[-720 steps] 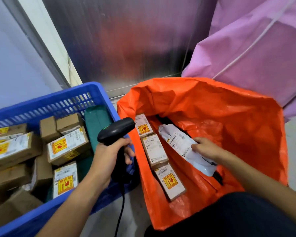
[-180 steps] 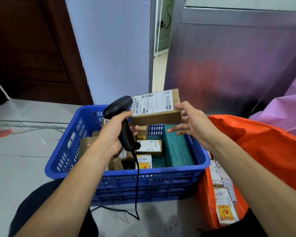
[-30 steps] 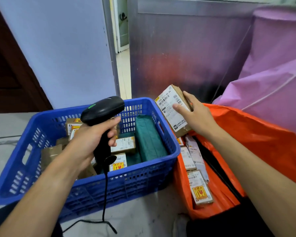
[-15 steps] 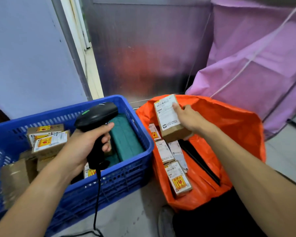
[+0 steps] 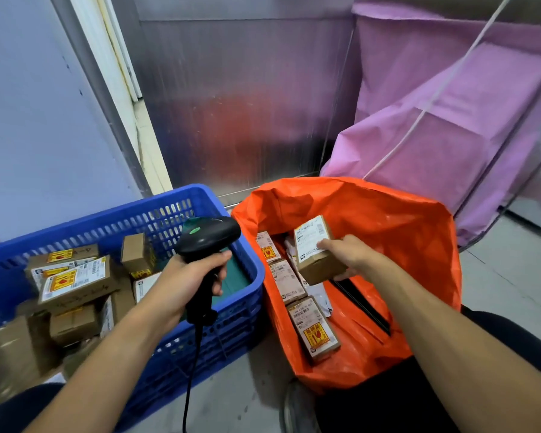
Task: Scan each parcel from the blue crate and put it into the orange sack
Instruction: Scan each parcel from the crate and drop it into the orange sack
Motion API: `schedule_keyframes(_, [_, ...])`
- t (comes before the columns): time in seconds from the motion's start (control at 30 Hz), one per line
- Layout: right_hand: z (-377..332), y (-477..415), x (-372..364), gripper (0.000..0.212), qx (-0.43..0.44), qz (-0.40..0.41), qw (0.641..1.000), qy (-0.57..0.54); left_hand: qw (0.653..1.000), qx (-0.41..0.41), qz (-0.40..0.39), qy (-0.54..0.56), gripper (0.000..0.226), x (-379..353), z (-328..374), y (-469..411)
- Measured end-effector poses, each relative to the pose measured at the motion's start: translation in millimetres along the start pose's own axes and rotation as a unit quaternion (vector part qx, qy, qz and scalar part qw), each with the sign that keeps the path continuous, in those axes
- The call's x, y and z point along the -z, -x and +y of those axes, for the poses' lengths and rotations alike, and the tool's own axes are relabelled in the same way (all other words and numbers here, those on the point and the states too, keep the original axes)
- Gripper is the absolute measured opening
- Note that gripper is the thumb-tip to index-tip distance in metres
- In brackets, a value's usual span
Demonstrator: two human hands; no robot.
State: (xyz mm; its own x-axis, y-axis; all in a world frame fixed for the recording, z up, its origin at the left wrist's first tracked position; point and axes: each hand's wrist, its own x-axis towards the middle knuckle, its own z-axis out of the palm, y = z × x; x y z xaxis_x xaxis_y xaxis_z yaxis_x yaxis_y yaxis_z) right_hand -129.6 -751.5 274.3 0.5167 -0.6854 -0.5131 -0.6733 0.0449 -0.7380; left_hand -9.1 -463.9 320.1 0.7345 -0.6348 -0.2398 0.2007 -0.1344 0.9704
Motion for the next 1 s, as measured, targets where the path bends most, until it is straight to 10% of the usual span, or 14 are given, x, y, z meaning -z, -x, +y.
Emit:
schedule_keyframes(0.2, [40,-9,-6,0.011,-0.051,0.038,0.993,-0.1,0.999,0.025,-0.013,-0.031,0.02,-1,-13,-4])
schedule_keyframes(1.0, [84,-107,-81,0.051,-0.034,0.039,0.984,-0.171,0.991,0.103,-0.018,-0.084,0.048,-3,-59,-57])
